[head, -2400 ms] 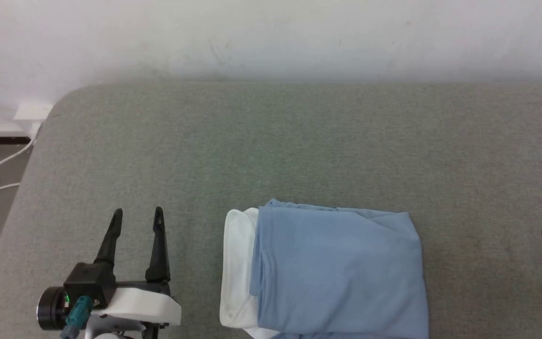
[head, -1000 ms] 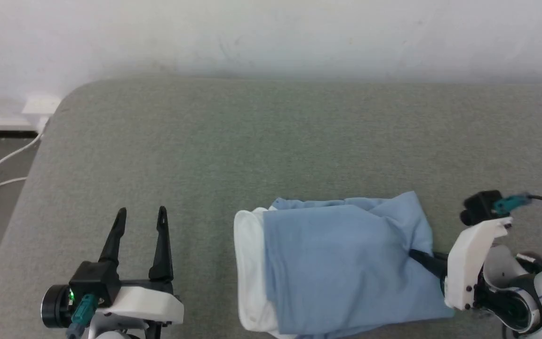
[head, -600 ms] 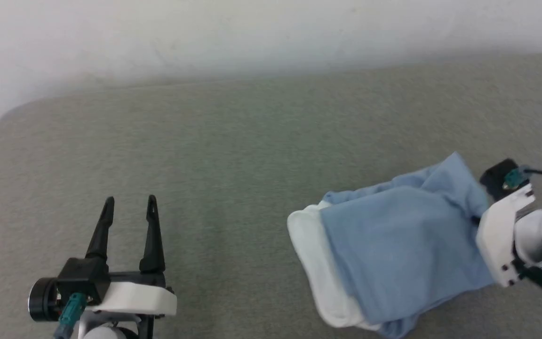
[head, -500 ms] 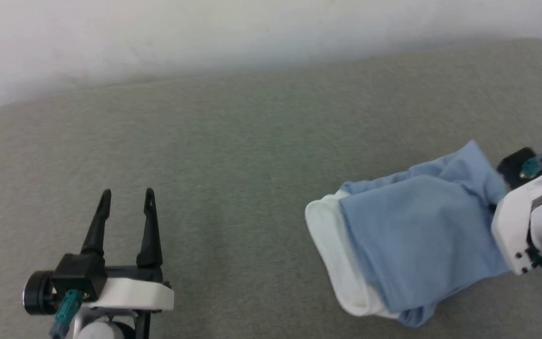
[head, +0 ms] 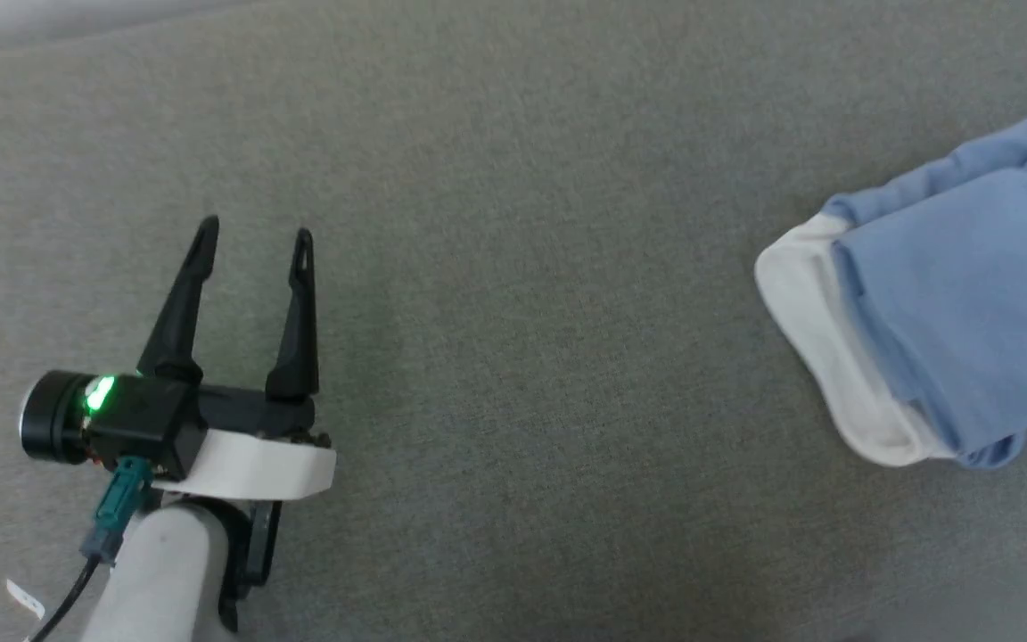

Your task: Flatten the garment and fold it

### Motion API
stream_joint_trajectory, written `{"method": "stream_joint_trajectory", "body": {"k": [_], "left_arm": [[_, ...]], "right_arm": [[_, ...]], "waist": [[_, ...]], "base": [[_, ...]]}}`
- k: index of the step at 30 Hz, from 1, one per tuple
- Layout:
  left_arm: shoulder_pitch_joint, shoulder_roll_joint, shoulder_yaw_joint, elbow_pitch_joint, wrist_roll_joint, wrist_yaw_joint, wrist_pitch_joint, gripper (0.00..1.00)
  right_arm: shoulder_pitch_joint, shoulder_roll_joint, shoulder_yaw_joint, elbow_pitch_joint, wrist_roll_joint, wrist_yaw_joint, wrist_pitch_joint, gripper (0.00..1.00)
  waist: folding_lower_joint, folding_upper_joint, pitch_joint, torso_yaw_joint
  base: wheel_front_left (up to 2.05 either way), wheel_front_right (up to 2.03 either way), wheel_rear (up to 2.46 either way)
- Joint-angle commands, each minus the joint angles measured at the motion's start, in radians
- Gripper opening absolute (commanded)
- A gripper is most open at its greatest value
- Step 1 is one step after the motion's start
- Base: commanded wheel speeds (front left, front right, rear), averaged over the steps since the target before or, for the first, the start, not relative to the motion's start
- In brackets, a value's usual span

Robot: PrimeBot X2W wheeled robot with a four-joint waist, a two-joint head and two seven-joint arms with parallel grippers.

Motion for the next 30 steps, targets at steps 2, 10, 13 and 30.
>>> {"method": "stream_joint_trajectory", "body": {"k": [2,10,13,30], "left_arm": [[-0.028,0.008,-0.004,-0.005,0.009,-0.008,0.003,1.00],[-0.058,0.011,-0.013,0.014,0.006,-0.013,-0.001,1.00],[-0.056,0.009,-0.011,0.026,0.001,-0.010,-0.006,1.00],[0.090,-0.070,-0.004,0.142,-0.055,0.023,-0.033,1.00]], "right_arm": [[-0.040,0.023,-0.046,0.046,-0.043,-0.002,-0.054,0.00],[-0.098,0.108,-0.204,0.226,-0.196,-0.002,-0.189,1.00],[-0.096,0.119,-0.266,0.268,-0.249,-0.002,-0.223,1.00],[0.292,0.282,-0.414,0.034,-0.337,-0.002,-0.441,1.00]], "waist": [[-0.0003,0.0000,0.124,-0.046],[-0.0003,0.0000,0.142,-0.018],[-0.0003,0.0000,0.125,-0.009],[-0.0003,0.0000,-0.180,0.071]], "base": [[0.00,0.00,0.00],[0.00,0.00,0.00],[0.00,0.00,0.00],[0.00,0.00,0.00]]}}
